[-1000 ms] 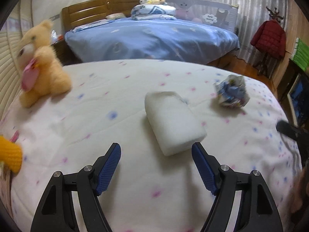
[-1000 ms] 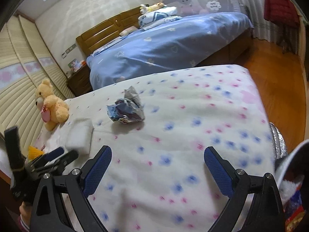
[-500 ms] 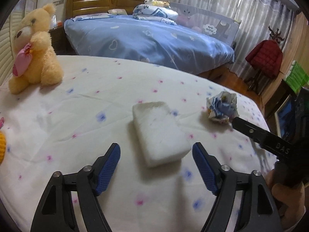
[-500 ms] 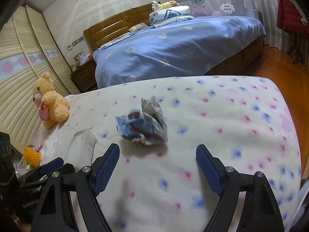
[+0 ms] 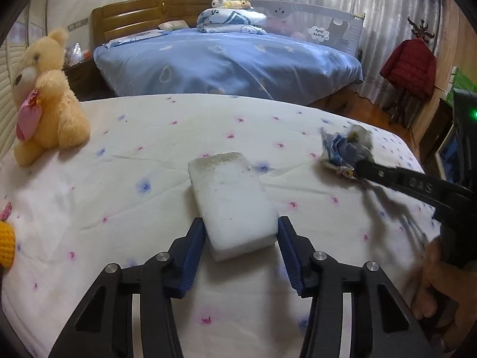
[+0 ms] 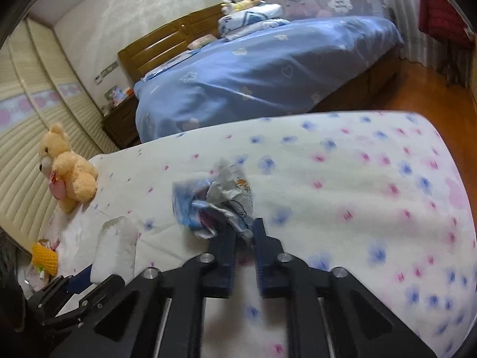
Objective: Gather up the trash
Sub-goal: 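Grasp the white foam block with the left tool while the right tool grasps the crumpled wrapper, then carry the foam block and wrapper over the bin with both tools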
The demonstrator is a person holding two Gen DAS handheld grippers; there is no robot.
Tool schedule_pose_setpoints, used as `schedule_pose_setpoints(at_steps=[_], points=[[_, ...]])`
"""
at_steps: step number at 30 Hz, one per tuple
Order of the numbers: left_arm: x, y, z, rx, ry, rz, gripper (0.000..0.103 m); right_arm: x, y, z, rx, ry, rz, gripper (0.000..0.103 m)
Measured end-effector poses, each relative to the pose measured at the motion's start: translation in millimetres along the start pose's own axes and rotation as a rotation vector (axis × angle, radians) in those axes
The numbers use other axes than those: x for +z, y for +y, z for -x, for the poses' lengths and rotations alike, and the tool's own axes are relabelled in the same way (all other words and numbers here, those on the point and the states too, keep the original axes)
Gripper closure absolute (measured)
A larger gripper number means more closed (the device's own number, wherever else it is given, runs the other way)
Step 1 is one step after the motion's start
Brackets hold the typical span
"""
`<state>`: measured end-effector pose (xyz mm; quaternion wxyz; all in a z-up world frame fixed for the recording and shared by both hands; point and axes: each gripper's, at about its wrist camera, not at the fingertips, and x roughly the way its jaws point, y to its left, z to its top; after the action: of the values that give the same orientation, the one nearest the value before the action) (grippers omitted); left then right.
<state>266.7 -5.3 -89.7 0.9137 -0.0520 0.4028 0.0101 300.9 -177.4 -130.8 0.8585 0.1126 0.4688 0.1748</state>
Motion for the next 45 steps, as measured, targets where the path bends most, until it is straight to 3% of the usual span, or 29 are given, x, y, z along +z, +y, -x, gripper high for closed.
schedule_pose_setpoints(at_steps=[4, 16, 25, 45], points=[[-5, 8, 11, -0.005, -0.018, 0.037, 0.057, -15, -7, 20, 0.016, -0.033, -0.047, 0.094], [-34, 16, 54, -0.145, -0.023, 0.058, 0.057, -63, -6, 79, 0.032, -0.091, -0.094, 0.094], [-52, -13, 87, -0.143, -0.044, -0.055, 0.057, -87, 4, 120, -0.005, -0.142, -0.063, 0.094], [-82, -60, 128, -0.198, -0.061, -0.164, 0.057, -124, -20, 180, -0.080, -0.196, -0.101, 0.094]])
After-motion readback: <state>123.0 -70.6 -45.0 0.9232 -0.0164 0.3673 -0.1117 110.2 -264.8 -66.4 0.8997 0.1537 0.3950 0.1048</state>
